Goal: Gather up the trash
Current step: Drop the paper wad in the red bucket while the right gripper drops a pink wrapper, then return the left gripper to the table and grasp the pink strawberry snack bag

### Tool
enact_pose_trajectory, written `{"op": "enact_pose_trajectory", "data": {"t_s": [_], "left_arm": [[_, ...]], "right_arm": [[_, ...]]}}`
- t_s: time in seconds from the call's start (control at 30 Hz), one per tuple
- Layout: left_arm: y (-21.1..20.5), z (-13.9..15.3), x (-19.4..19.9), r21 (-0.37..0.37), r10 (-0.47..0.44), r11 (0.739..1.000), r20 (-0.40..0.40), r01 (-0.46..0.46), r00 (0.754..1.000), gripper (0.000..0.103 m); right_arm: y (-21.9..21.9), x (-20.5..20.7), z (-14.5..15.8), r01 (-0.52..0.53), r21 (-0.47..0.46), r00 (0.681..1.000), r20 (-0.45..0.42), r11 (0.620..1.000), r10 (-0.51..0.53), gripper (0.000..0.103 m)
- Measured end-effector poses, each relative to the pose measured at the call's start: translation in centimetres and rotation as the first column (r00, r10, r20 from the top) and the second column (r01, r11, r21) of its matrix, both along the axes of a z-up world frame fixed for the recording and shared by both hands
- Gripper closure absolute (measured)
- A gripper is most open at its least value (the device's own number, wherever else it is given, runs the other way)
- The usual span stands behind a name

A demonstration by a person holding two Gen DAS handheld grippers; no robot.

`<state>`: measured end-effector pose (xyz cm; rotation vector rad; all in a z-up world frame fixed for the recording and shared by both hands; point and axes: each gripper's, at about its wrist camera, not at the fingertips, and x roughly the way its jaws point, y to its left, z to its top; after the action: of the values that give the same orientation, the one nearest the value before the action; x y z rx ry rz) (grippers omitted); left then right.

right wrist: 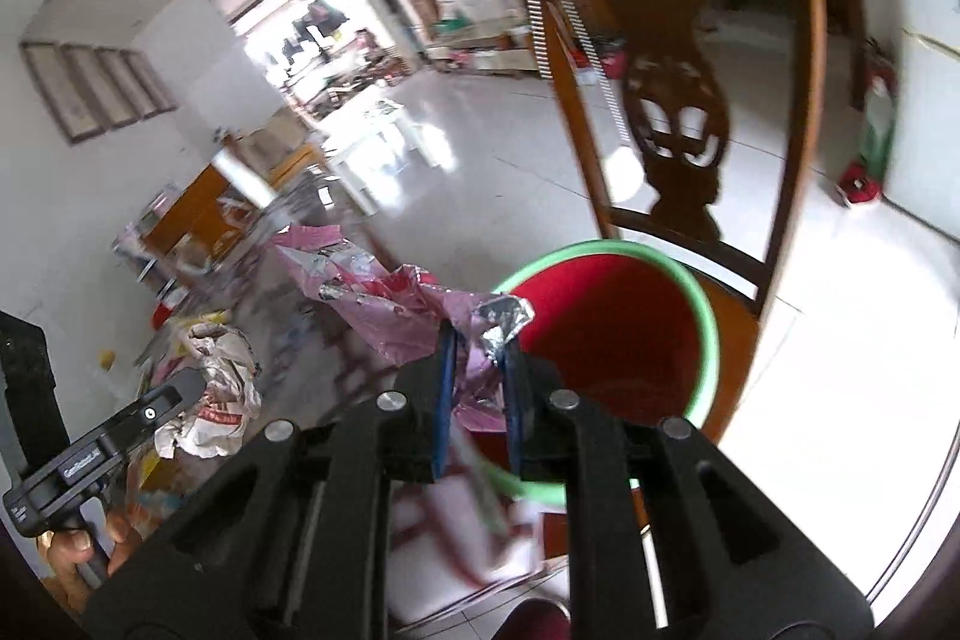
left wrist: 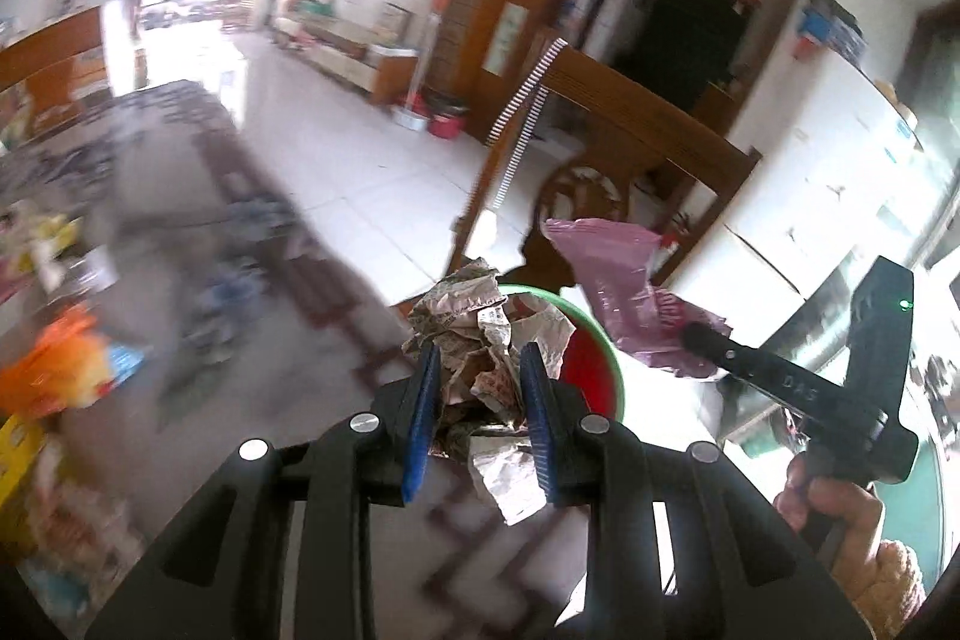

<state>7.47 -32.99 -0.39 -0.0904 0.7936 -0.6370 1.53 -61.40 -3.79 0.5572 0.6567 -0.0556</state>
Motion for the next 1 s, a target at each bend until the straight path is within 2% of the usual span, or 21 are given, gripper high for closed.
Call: {"op": "enact_pose_trajectory", "data": {"t_s": [0.27, 0.3, 0.33, 0.4, 0.43, 0.53, 0.57, 0.73, 0.9, 1.0], "left_arm": [[-6.4, -1.5, 2.4, 0.065, -0.117, 0.991, -0.018, 0.118, 0.993, 0.075], [-6.8, -1.5, 2.5, 0.066, -0.123, 0.99, -0.019, 0.124, 0.992, 0.068], [-7.4, -1.6, 2.6, 0.067, -0.126, 0.99, -0.017, 0.127, 0.992, 0.047], [-8.2, -1.7, 2.6, 0.081, -0.124, 0.989, -0.009, 0.124, 0.992, 0.02], [-8.4, -1.7, 2.5, 0.093, -0.123, 0.988, 0.007, 0.121, 0.992, 0.019], [-8.3, -1.3, 1.8, 0.114, -0.119, 0.987, 0.037, 0.115, 0.992, 0.019], [-8.0, -1.2, 1.6, 0.115, -0.114, 0.987, 0.045, 0.109, 0.992, 0.019], [-5.0, -0.4, 1.0, 0.071, -0.043, 0.997, 0.049, 0.039, 0.998, 0.019], [-1.2, 0.8, -0.1, 0.029, 0.056, 0.998, 0.05, -0.058, 0.997, 0.019], [2.6, 1.5, -1.4, 0.011, 0.142, 0.99, 0.051, -0.143, 0.989, 0.019]], "right_arm": [[-2.3, 0.2, -2.3, 0.09, 0.01, 0.995, -0.041, 0.996, -0.09, 0.088], [-2.4, 0.4, -2.6, 0.099, -0.003, 0.994, -0.048, 0.995, -0.099, 0.087], [-2.4, 0.5, -2.8, 0.106, -0.015, 0.993, -0.054, 0.994, -0.106, 0.085], [-2.3, 0.8, -3.4, 0.11, -0.023, 0.991, -0.076, 0.994, -0.112, 0.071], [-2.4, 0.9, -3.7, 0.114, -0.019, 0.99, -0.085, 0.993, -0.116, 0.056], [-2.4, 0.9, -4.0, 0.122, -0.013, 0.989, -0.086, 0.992, -0.122, 0.051], [-2.4, 0.8, -3.9, 0.122, -0.013, 0.989, -0.087, 0.992, -0.123, 0.047], [-1.8, 0.6, -2.8, 0.104, 0.023, 0.992, -0.073, 0.994, -0.103, 0.045], [0.6, 0.5, 0.8, 0.028, 0.04, 1.0, -0.011, 0.999, -0.027, 0.039], [3.3, 0.5, 3.7, -0.047, 0.036, 0.998, 0.038, 0.998, 0.046, 0.037]]}}
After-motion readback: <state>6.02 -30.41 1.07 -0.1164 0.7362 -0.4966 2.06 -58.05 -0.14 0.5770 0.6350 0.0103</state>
